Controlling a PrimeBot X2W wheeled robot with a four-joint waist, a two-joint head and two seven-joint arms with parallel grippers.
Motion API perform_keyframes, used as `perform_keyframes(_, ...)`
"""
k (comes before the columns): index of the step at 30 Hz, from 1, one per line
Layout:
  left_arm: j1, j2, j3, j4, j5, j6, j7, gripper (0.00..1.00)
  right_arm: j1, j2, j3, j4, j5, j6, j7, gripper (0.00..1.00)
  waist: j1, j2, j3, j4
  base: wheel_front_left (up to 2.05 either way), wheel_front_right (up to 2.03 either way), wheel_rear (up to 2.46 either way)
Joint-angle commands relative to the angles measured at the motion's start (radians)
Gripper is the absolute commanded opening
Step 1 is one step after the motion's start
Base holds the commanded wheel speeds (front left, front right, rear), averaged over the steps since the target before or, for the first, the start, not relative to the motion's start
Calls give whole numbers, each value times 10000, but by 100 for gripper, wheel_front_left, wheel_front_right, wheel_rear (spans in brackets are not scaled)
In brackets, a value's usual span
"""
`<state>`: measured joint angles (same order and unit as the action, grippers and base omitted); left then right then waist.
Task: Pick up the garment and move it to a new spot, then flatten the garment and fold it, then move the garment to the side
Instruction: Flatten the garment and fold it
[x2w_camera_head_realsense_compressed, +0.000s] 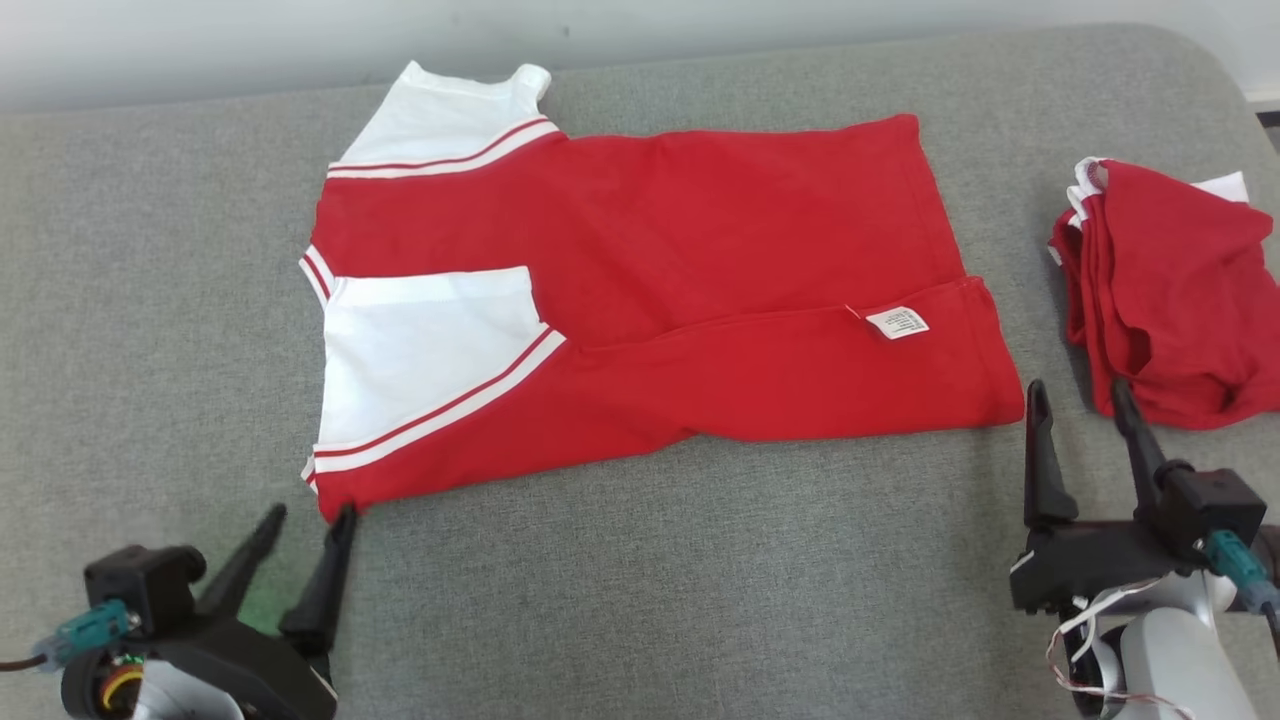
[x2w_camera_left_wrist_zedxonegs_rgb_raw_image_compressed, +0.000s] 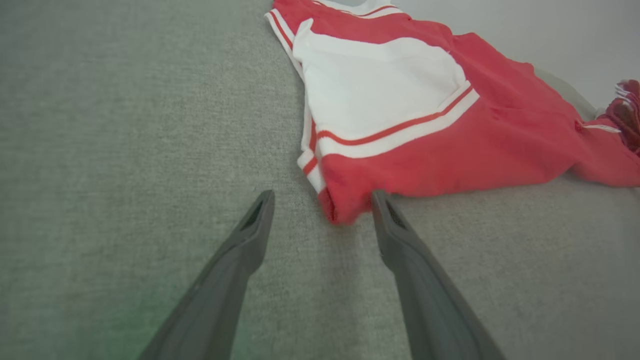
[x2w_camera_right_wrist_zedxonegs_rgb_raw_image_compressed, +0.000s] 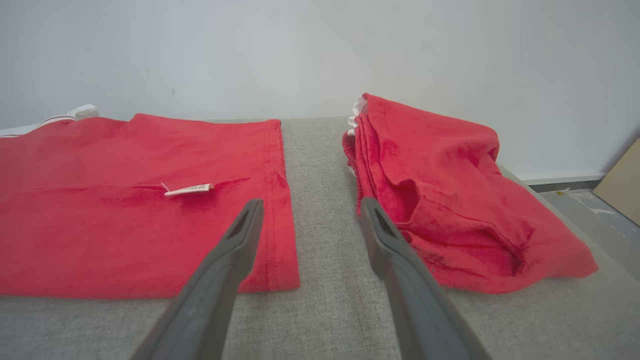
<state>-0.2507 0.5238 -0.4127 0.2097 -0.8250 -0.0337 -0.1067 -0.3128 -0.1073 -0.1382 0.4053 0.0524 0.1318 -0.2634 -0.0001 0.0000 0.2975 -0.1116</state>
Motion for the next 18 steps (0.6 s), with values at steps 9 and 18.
perform_keyframes(9,172,202,-134,-573,-303,339,878,49,-388,-36,600,914,462,-27,-8,100,1,0,97,-108,0,0,0)
perform_keyframes(18,87,424,-309,-736,-137,165,1003,0,-962,-194,1051,2084,986,-27,-8,100,1,0,120,-2,0,0,0)
